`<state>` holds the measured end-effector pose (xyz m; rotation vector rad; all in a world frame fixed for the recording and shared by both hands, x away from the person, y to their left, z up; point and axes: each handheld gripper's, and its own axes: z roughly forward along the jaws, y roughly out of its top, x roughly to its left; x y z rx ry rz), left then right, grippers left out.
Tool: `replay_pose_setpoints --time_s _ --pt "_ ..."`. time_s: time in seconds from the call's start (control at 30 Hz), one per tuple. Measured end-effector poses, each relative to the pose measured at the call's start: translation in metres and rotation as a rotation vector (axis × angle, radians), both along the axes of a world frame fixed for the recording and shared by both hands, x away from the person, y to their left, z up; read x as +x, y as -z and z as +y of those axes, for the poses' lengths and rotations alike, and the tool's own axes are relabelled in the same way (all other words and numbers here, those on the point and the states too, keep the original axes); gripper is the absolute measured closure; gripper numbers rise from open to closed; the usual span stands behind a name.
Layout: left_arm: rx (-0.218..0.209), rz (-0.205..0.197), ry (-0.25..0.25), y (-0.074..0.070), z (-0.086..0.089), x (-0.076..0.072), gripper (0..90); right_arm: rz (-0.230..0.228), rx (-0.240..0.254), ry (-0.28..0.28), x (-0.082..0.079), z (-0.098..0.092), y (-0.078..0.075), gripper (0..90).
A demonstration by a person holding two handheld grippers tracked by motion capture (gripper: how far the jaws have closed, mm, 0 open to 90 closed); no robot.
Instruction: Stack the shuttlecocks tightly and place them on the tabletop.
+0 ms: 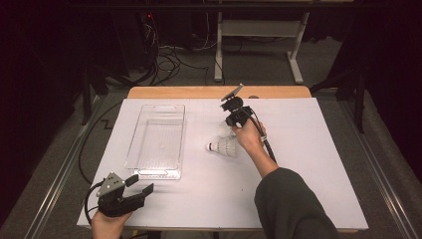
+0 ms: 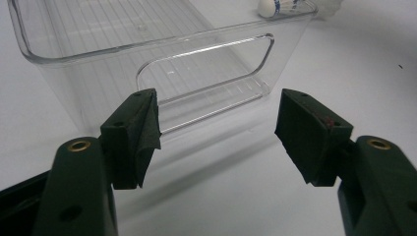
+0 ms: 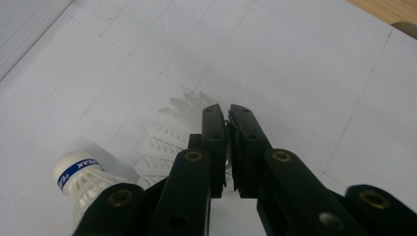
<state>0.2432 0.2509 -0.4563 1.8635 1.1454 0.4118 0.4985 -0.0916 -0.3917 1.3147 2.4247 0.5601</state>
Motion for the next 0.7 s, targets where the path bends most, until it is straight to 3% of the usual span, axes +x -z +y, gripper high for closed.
replay_pose_setpoints --time_s 0.37,0.7 --pt "0.001 0.001 0.000 0.000 0.000 0.000 33.7 -0.022 -0.007 0.019 0.000 -0.016 -0.003 89.6" --pt "0.002 0.002 0.000 0.000 0.000 0.001 33.7 -0.029 0.017 0.027 -0.002 -0.025 -0.003 90.0"
